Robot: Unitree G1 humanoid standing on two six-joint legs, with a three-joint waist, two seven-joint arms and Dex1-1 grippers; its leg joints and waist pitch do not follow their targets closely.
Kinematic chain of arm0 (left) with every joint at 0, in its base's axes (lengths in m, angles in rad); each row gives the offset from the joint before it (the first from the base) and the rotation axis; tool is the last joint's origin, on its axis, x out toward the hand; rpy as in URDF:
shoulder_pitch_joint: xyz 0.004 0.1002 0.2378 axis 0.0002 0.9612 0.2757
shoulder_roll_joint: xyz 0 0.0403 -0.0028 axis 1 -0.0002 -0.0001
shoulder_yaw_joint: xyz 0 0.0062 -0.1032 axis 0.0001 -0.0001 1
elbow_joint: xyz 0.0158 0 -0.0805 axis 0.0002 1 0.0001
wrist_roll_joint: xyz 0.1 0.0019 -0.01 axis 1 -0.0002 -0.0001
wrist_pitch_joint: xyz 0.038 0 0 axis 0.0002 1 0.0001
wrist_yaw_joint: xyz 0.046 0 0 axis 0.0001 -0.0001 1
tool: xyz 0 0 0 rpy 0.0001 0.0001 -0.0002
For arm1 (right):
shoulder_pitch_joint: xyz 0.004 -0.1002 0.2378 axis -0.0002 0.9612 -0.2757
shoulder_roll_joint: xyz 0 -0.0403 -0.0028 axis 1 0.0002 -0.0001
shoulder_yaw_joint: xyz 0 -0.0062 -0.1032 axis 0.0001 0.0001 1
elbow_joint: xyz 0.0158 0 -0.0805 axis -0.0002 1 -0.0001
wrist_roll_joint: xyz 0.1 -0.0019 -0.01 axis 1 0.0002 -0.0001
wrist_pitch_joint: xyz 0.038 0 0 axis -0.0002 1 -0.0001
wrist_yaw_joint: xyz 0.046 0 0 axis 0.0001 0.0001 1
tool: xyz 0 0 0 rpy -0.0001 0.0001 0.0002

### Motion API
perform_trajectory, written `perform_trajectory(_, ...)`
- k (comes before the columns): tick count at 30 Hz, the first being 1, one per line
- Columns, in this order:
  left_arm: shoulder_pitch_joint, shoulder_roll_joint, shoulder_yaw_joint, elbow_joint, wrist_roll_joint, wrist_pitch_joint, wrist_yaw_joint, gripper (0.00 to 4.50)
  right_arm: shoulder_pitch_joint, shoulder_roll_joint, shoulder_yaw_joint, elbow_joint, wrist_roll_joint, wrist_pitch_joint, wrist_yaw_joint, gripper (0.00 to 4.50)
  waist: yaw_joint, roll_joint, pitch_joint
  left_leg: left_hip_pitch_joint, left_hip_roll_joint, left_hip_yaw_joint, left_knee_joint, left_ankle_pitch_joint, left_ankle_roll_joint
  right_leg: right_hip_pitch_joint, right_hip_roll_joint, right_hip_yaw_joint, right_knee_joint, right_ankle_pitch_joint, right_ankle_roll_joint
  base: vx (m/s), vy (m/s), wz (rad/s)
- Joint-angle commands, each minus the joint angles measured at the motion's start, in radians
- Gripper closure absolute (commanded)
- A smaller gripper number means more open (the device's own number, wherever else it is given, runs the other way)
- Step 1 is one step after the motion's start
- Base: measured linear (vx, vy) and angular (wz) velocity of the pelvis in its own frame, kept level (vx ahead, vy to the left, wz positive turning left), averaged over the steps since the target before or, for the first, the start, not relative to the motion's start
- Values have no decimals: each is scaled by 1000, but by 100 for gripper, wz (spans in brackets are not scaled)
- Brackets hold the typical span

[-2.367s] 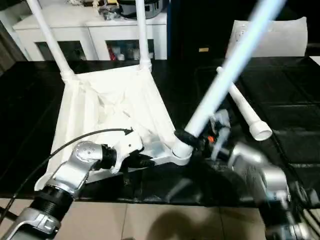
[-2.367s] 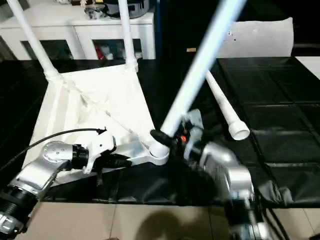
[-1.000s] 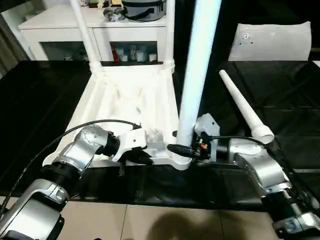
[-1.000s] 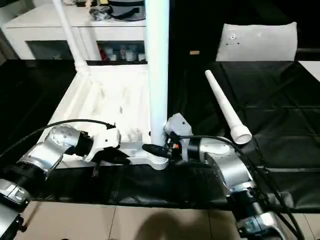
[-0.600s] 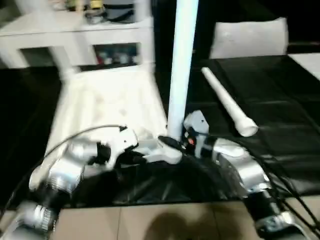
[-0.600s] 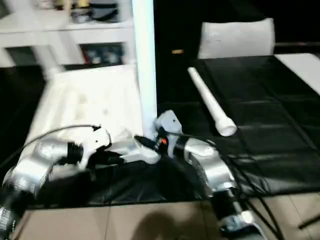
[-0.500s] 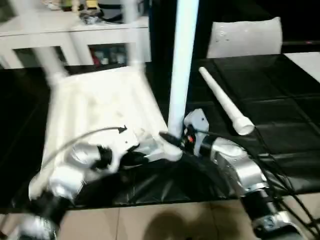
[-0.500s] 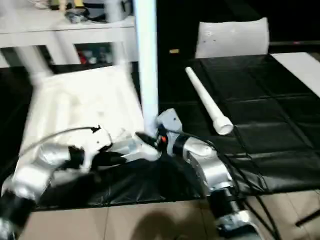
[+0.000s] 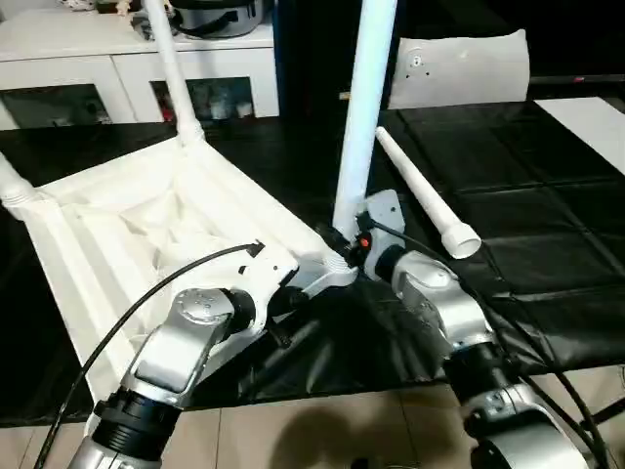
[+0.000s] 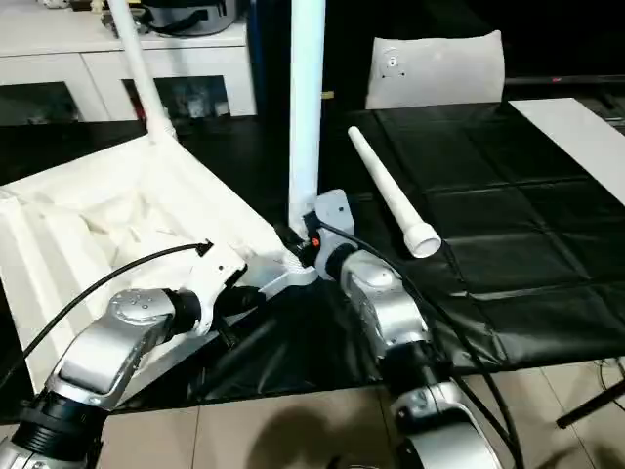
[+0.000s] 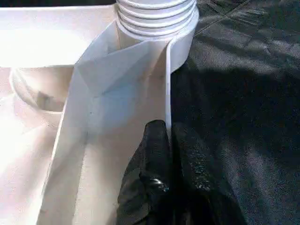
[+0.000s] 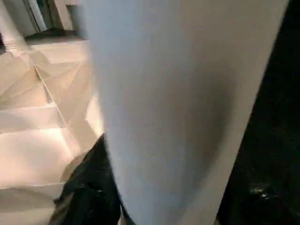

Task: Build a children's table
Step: Rotate leg to tighten

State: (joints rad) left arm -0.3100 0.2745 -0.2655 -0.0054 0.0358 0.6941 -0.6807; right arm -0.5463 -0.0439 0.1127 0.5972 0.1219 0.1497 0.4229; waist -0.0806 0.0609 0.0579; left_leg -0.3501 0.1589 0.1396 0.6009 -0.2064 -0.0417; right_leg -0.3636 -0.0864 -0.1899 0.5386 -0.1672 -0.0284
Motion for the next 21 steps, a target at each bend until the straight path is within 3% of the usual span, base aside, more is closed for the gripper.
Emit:
perform_trajectory(1,-17,15,-11,-15,1,-5,4,450,35,-4,11,83,-25,41,-9,168,-6,9,-25,28,66,-56,-89,-732,-31,5,-90,22,-122,-767,44,0,0,0)
perform_trajectory(2,-21,24,-6,-5,-1,-13,2,450,36,-8,12,78,-22,44,1,168,-5,13,-24,25,71,-58,-96,-746,-31,11,-88,20,-114,-745,42,0,0,0)
perform_trajectory(3,-25,30,-1,3,-4,-19,0,450,38,-11,13,73,-19,49,11,145,-6,15,-21,12,79,-64,-109,-765,-34,23,-90,26,-97,-719,38,0,0,0)
perform_trajectory(4,-30,36,3,10,-5,-30,-5,450,41,-12,11,64,-13,50,18,140,8,15,-22,-6,92,-69,-132,-793,-48,30,-95,66,-60,-654,8,0,0,0)
perform_trajectory(5,-35,43,7,22,-6,-43,-11,450,45,-15,9,55,-11,52,21,132,12,15,-23,8,81,-62,-121,-778,-52,14,-99,68,-76,-683,2,0,0,0)
perform_trajectory(6,-39,47,10,30,-4,-52,-17,450,48,-17,6,50,-12,49,21,132,11,7,-25,33,53,-47,-81,-681,-40,-14,-118,59,-117,-763,-4,0,0,0)
perform_trajectory(7,-43,51,13,37,-3,-61,-21,450,52,-19,4,44,-12,45,22,123,12,7,-27,16,45,-44,-69,-573,-15,6,-123,46,-126,-798,15,0,0,0)
perform_trajectory(8,-55,64,14,59,1,-73,-33,450,74,-29,2,16,-10,40,34,123,15,5,-32,-4,51,-47,-76,-525,-7,23,-123,53,-115,-764,17,0,0,0)
perform_trajectory(9,-55,64,14,59,1,-73,-33,450,74,-29,2,15,-10,40,34,110,24,8,-36,-10,58,-48,-82,-491,0,27,-123,61,-111,-722,12,0,0,0)
perform_trajectory(10,-61,74,12,71,3,-82,-41,450,91,-39,6,-4,-12,31,45,91,34,12,-34,0,72,-49,-90,-499,2,12,-109,66,-101,-629,-22,0,0,0)
perform_trajectory(13,-76,107,8,106,-8,-116,-71,450,144,-74,21,-81,0,21,105,68,43,22,-39,-14,81,-53,-98,-490,0,28,-109,72,-83,-529,-51,0,0,0)
perform_trajectory(15,-88,136,-2,138,-18,-169,-122,450,191,-117,30,-162,23,46,174,47,49,18,-44,-19,81,-50,-98,-453,8,31,-108,79,-76,-462,-66,0,0,0)
perform_trajectory(17,-92,148,-8,149,-21,-185,-144,450,207,-136,33,-188,28,43,202,33,59,18,-51,-30,84,-47,-96,-358,31,42,-110,84,-63,-360,-97,27,-1,-1)
perform_trajectory(19,-97,174,-29,171,-21,-257,-207,450,227,-168,29,-220,37,24,241,5,69,19,-61,-29,84,-41,-88,-274,47,45,-111,88,-52,-261,-125,75,-8,-1)
perform_trajectory(20,-104,190,-42,188,-18,-298,-244,450,236,-192,26,-238,45,11,272,5,76,21,-72,-30,83,-37,-78,-177,72,50,-111,90,-34,-138,-154,68,-14,0)
perform_trajectory(21,-114,209,-59,210,-31,-345,-314,450,247,-230,21,-263,57,-3,320,5,78,16,-76,-35,78,-36,-73,-117,94,53,-107,88,-26,-72,-161,58,-16,-1)
